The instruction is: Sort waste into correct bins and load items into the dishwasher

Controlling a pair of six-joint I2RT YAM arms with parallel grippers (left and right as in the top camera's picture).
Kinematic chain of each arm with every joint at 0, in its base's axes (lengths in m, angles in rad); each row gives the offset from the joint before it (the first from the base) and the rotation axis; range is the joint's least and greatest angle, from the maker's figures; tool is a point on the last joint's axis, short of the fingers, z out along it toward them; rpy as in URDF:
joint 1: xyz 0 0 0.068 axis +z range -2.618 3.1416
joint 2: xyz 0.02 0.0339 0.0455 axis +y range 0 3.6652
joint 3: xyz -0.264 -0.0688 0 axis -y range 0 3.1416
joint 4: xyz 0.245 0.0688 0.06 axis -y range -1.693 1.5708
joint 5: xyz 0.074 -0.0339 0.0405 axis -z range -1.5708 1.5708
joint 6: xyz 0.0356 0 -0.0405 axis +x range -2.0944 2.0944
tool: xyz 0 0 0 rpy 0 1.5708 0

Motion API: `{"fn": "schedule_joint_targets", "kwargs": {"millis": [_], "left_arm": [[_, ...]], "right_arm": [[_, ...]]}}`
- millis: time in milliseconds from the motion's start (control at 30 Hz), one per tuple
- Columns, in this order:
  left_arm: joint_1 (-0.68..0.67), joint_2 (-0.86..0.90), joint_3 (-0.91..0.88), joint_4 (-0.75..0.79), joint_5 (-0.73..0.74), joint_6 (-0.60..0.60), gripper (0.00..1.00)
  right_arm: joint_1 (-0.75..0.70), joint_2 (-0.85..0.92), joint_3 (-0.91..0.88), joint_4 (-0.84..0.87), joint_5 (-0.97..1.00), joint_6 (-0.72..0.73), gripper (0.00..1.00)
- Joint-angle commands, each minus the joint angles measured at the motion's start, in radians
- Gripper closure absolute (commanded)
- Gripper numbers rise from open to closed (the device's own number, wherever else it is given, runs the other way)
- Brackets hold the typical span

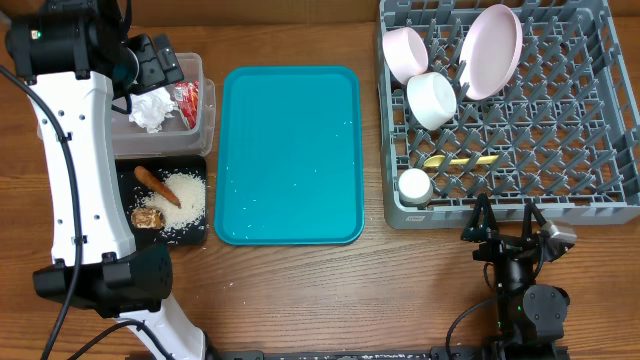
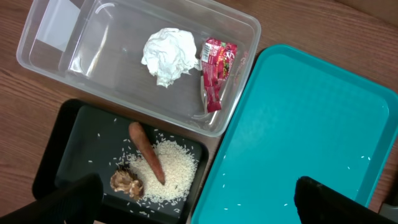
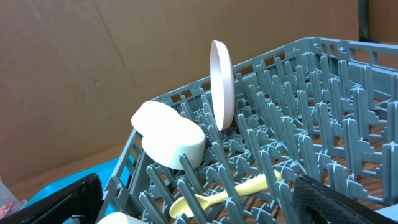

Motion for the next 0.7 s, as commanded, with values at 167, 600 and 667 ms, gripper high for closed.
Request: {"fn": "schedule_joint_targets", "kwargs": {"millis": [167, 600, 667], "left_arm": [[-0.033, -0.115, -0.005, -0.008, 0.002, -0.006, 0.0], [-0.072, -0.65, -0.594, 0.667, 0.028, 0.108, 0.0], [-0.063, -0.772, -0.803, 0.834, 0.088, 0.17, 0.0]], "right_arm": [[-0.002, -0.012, -0.011, 0.005, -0.008, 0.0, 0.0], [-0.002, -0.012, -0.011, 0.005, -0.008, 0.0, 0.0], [-0.002, -0.012, -0.011, 0.005, -0.008, 0.0, 0.0]]}}
